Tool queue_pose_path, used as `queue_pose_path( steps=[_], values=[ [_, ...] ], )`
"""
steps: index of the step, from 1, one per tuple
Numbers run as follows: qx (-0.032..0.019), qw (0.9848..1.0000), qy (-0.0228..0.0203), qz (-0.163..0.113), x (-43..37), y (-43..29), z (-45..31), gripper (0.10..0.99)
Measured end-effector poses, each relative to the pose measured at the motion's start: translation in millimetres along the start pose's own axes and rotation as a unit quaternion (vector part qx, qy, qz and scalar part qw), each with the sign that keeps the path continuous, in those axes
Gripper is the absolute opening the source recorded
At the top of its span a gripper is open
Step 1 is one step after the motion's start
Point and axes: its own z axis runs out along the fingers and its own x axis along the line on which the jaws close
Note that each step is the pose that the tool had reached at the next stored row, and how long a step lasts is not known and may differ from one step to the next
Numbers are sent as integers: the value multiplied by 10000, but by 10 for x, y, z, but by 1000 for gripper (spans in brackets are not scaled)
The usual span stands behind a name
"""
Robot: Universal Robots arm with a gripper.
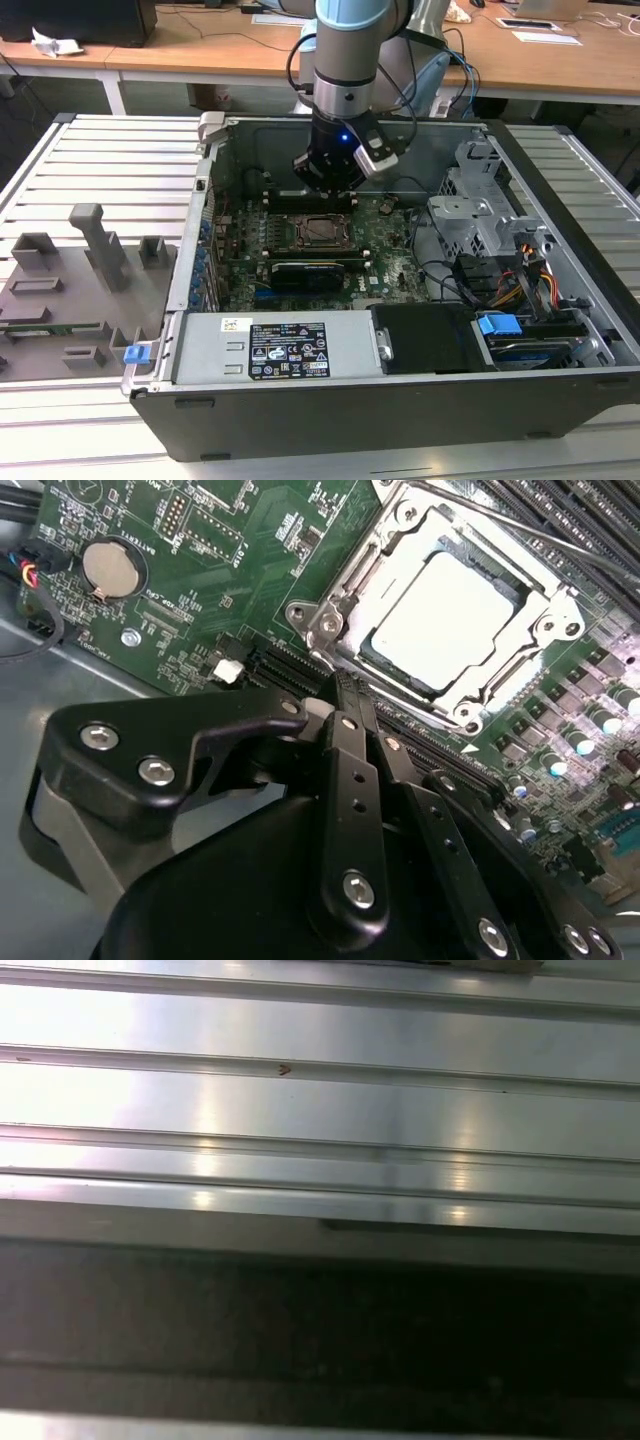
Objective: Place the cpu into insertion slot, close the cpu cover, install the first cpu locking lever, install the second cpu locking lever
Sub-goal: 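Install the first cpu locking lever, then install the second cpu locking lever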
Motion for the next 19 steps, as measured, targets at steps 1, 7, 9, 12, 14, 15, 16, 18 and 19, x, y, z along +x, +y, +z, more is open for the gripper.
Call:
queue_pose_path(
  steps=[1, 7, 9, 12, 14, 15, 16, 18, 19],
  values=[
    [0, 10000, 0, 0, 0, -5, 0, 106],
    [0, 10000, 0, 0, 1, -20, -1, 106],
    [0, 10000, 0, 0, 1, -25, -1, 106],
    [0, 10000, 0, 1, 2, -32, 0, 106],
    [0, 10000, 0, 0, 2, -38, -1, 106],
    [0, 10000, 0, 0, 2, -40, -1, 106],
    [0, 10000, 0, 0, 2, -46, -1, 106],
    [0, 10000, 0, 0, 3, -58, -1, 106],
    [1, 10000, 0, 0, 3, -61, -2, 106]
  ],
)
